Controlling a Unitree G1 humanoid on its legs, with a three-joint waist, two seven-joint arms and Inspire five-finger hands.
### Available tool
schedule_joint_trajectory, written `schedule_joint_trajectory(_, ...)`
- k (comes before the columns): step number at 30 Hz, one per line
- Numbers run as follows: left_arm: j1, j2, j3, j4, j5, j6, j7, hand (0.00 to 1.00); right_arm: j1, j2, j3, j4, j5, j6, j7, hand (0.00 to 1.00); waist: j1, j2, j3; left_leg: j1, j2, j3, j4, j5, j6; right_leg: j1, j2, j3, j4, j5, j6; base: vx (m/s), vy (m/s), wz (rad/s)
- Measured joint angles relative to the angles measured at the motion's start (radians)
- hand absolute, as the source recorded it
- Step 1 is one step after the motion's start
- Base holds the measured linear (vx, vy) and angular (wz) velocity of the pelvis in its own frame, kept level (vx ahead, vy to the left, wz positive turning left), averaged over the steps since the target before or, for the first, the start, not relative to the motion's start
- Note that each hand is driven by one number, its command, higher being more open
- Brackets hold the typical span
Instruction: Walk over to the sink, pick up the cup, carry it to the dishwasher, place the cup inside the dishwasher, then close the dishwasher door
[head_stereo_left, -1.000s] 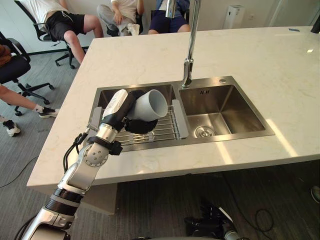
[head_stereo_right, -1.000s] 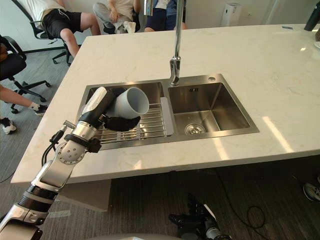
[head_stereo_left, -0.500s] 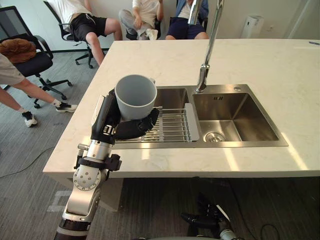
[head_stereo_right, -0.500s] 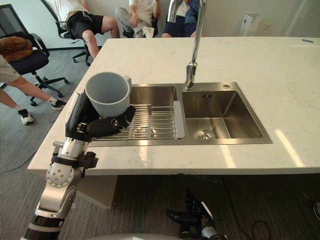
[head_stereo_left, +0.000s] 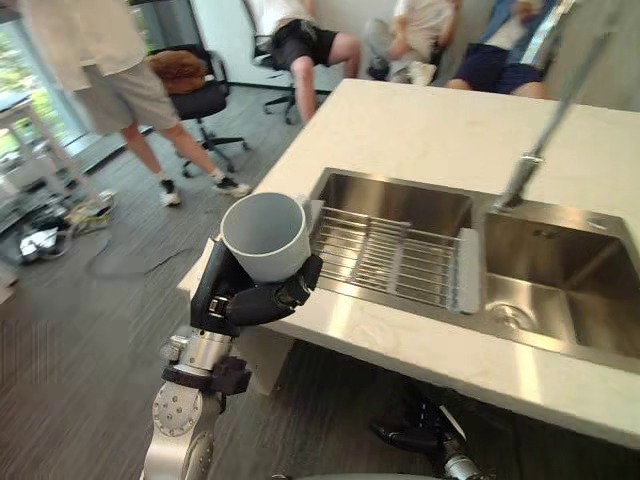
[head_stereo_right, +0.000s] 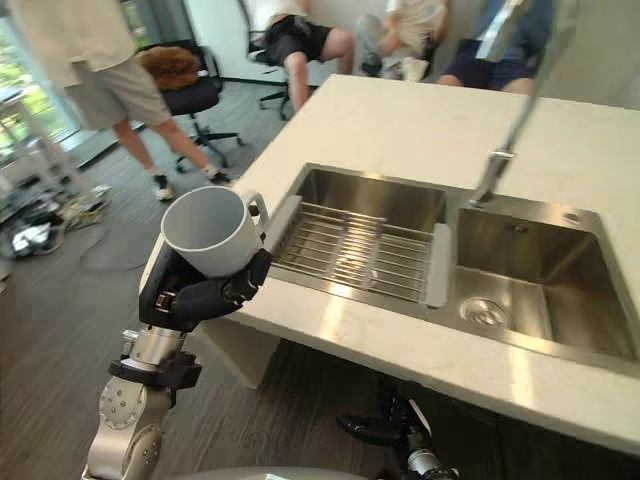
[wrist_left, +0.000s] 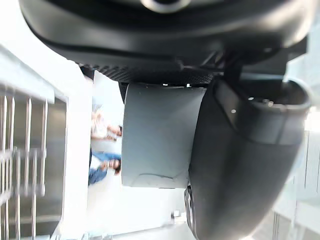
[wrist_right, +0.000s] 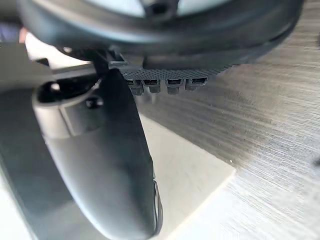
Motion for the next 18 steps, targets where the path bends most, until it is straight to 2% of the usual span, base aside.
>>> schedule_joint_trajectory(1,0.002,-0.001,-0.023,0.002,-0.024,-0.021,-0.004,0.00,-0.014,-0.025,-0.002,-0.004,0.006,0.000,-0.012,1.00,-0.009,0.017,0.007,0.001,-0.001,-0.008,-0.002,-0.001,0.003,-0.016,-0.017,-0.022,0.077,-0.066,0.024,-0.09,0.190,2.11)
schedule_joint_trajectory(2,-0.001,0.008,-0.026,0.001,-0.038,-0.037,-0.009,0.00,-0.026,-0.025,-0.003,-0.012,0.011,0.000,-0.018,1.00,-0.011,0.012,0.004,-0.004,-0.015,-0.016,-0.019,-0.001,0.003,-0.012,-0.013,-0.024,0.068,-0.071,0.021,-0.14,0.131,2.21)
schedule_joint_trajectory(3,-0.014,0.013,-0.030,0.008,-0.058,-0.066,-0.021,0.00,-0.034,-0.011,-0.019,-0.033,0.021,-0.003,-0.021,1.00,-0.031,0.002,-0.001,0.007,-0.054,-0.039,-0.091,-0.025,-0.016,0.001,-0.033,-0.076,0.079,-0.071,0.030,-0.07,0.060,1.71)
schedule_joint_trajectory(4,-0.015,0.009,-0.029,0.011,-0.068,-0.070,-0.026,0.00,-0.047,-0.004,-0.025,-0.028,0.021,0.003,-0.028,1.00,-0.029,-0.004,-0.001,0.016,-0.063,-0.029,-0.095,-0.017,-0.022,0.009,-0.050,-0.100,0.085,-0.072,0.028,-0.02,0.070,1.81)
schedule_joint_trajectory(5,-0.015,-0.006,-0.043,0.019,-0.095,-0.075,-0.033,0.00,-0.068,-0.014,-0.030,-0.029,0.026,0.014,-0.036,1.00,-0.007,0.008,0.004,0.024,-0.068,-0.015,-0.098,-0.006,-0.032,0.028,-0.073,-0.136,0.116,-0.078,0.032,0.02,0.080,0.93)
schedule_joint_trajectory(6,-0.012,-0.008,-0.053,0.019,-0.105,-0.075,-0.036,0.00,-0.077,-0.019,-0.028,-0.036,0.026,0.017,-0.037,1.00,0.008,0.011,0.008,0.026,-0.084,-0.027,-0.102,-0.004,-0.027,0.030,-0.092,-0.142,0.136,-0.079,0.033,-0.01,0.099,0.73)
schedule_joint_trajectory(9,-0.017,-0.006,-0.086,0.022,-0.118,-0.074,-0.046,0.00,-0.104,-0.009,-0.016,-0.055,0.030,0.026,-0.039,1.00,0.009,0.010,0.017,0.014,-0.131,-0.079,-0.072,-0.047,-0.008,0.043,-0.156,-0.140,0.211,-0.101,0.031,-0.07,0.185,0.62)
schedule_joint_trajectory(11,-0.031,-0.004,-0.123,0.024,-0.117,-0.074,-0.049,0.00,-0.110,-0.004,-0.002,-0.066,0.030,0.030,-0.037,1.00,0.003,0.010,0.034,0.004,-0.151,-0.125,-0.010,-0.090,0.018,0.037,-0.200,-0.065,0.300,-0.118,0.002,-0.03,0.211,0.82)
schedule_joint_trajectory(12,-0.055,0.000,-0.155,0.035,-0.117,-0.073,-0.045,0.00,-0.107,0.000,0.014,-0.067,0.030,0.041,-0.033,1.00,-0.012,0.002,0.051,-0.005,-0.168,-0.178,0.041,-0.121,0.040,0.008,-0.208,0.092,0.399,-0.140,-0.031,0.02,0.172,0.99)
schedule_joint_trajectory(13,-0.066,0.004,-0.167,0.042,-0.116,-0.073,-0.039,0.00,-0.106,0.005,0.015,-0.067,0.030,0.045,-0.029,1.00,-0.018,0.007,0.055,-0.007,-0.175,-0.203,0.054,-0.130,0.046,-0.003,-0.195,0.164,0.439,-0.158,-0.021,0.02,0.165,1.29)
schedule_joint_trajectory(14,-0.078,0.008,-0.180,0.054,-0.114,-0.070,-0.028,0.00,-0.102,0.011,0.030,-0.067,0.030,0.051,-0.028,1.00,-0.030,-0.005,0.065,-0.012,-0.190,-0.244,0.064,-0.136,0.054,-0.033,-0.152,0.280,0.501,-0.185,-0.003,0.01,0.075,0.97)
schedule_joint_trajectory(15,-0.080,0.008,-0.186,0.062,-0.113,-0.067,-0.016,0.00,-0.102,0.012,0.045,-0.067,0.028,0.055,-0.025,1.00,-0.033,-0.011,0.068,-0.013,-0.199,-0.261,0.064,-0.137,0.056,-0.056,-0.123,0.333,0.526,-0.200,0.009,0.01,0.081,0.88)
schedule_joint_trajectory(17,-0.079,0.015,-0.187,0.066,-0.094,-0.049,0.037,0.00,-0.103,0.021,0.065,-0.068,0.026,0.056,-0.015,1.00,-0.030,-0.024,0.073,-0.020,-0.216,-0.287,0.062,-0.136,0.054,-0.107,-0.059,0.387,0.510,-0.234,0.027,0.02,0.058,0.46)
schedule_joint_trajectory(18,-0.079,0.017,-0.195,0.068,-0.093,-0.043,0.051,0.00,-0.103,0.022,0.071,-0.068,0.024,0.056,-0.014,1.00,-0.032,-0.024,0.073,-0.022,-0.220,-0.294,0.059,-0.136,0.054,-0.117,-0.041,0.395,0.483,-0.243,0.026,0.04,0.036,0.39)
